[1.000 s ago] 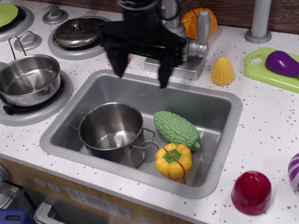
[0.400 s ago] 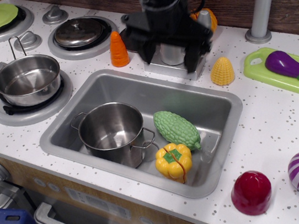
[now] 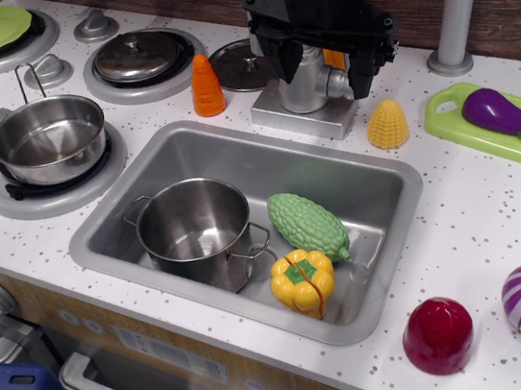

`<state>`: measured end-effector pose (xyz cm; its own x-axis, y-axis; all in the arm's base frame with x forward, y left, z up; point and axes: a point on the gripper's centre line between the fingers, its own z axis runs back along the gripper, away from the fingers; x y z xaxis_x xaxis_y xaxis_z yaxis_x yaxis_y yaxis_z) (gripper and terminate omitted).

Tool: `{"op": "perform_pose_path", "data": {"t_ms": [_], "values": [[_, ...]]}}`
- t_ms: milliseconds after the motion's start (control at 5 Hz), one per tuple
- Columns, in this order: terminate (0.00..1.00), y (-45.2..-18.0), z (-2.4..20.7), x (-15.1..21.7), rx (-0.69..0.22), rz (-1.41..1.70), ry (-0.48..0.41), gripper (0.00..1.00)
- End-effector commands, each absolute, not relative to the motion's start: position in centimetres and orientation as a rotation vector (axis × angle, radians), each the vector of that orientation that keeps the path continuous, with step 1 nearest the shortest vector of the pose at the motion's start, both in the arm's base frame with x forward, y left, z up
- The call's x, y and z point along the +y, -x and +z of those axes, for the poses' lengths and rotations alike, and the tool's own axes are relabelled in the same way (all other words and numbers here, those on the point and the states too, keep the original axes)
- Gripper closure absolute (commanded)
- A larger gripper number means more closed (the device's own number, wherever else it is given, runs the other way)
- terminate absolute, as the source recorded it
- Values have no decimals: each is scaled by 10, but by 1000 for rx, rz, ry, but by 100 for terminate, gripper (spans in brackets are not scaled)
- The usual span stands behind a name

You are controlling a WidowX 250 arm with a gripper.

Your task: Turn faucet front to left

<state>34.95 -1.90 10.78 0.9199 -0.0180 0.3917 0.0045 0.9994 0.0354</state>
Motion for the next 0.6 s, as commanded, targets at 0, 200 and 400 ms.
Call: {"op": "perform_pose_path", "data": {"t_ms": [0,200,400], "values": [[0,-361,122,-4,-459,-46,-58,0],[0,-364,122,15,-488,-78,-94,0],[0,-368,124,28,-492,-106,-107,0]]}}
